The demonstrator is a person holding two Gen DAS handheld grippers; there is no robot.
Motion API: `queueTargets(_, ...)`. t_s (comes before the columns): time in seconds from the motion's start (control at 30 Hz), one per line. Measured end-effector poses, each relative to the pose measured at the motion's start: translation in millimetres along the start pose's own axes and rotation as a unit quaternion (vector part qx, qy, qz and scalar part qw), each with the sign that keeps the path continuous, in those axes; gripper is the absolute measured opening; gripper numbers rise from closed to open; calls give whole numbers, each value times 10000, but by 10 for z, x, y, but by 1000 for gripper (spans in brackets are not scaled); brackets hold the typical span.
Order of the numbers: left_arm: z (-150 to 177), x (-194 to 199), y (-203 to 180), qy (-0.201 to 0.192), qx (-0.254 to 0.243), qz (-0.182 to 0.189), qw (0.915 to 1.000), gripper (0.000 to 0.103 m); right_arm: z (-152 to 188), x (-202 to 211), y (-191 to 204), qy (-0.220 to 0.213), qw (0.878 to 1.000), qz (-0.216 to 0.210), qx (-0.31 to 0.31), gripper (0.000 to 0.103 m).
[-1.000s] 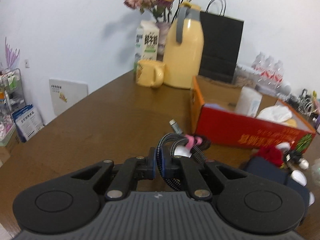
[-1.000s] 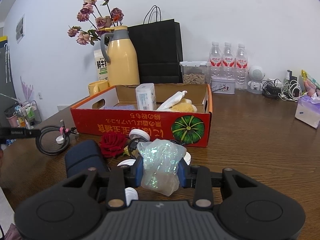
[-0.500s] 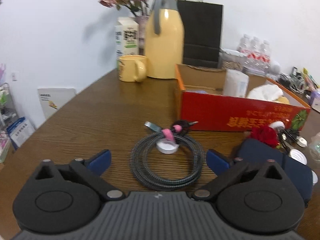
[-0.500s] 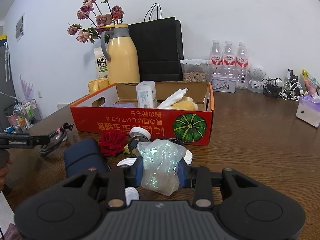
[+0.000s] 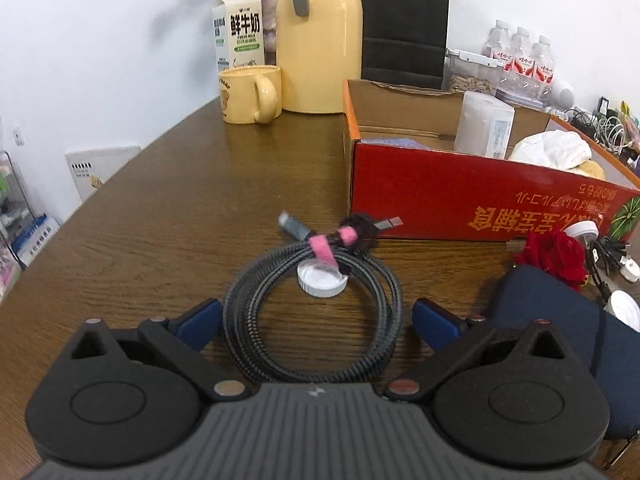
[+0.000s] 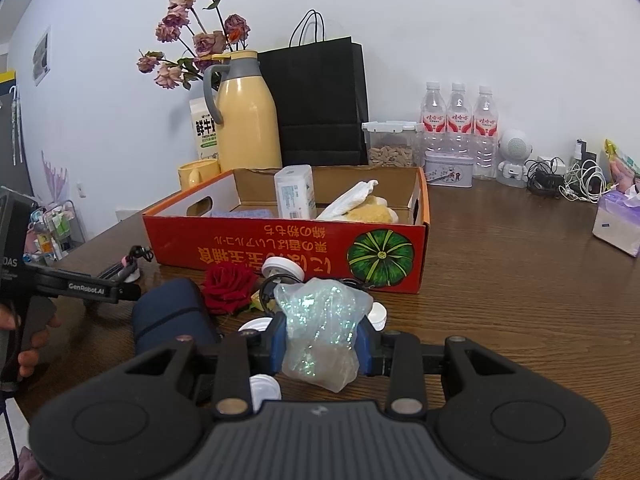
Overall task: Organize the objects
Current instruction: 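Grasp the black braided cable with the left tool and lift it, then carry the bag and cable into the box and open both tools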
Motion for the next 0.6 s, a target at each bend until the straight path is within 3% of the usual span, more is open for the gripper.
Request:
queueTargets(0.27, -21, -19, 58, -27, 192, -157, 9997, 103, 10, 7, 9, -7, 10000, -22, -1, 34)
queueTargets(0.3, -16, -17, 40, -38, 140, -175, 9997, 101, 10, 6, 8, -6, 10000, -21, -1, 34)
queueTargets(0.33, -12, -8, 19, -63, 84, -152, 9998, 91, 10, 7, 7, -8, 10000, -21, -3, 34)
queueTargets(0.6, -6, 206, -31, -627, -113, -191, 9978, 87, 7, 8, 12, -8, 10000, -23, 1, 34)
Point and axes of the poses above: each gripper's, at about its wrist camera, not at the fingertips, and x roughly against the way its jaws point, y to its left, z to its underside, the point moved 6 cm from there along -x, roughly the way its jaws point, and after that the axes turned 11 degrees about y, right-handed, at the moved point
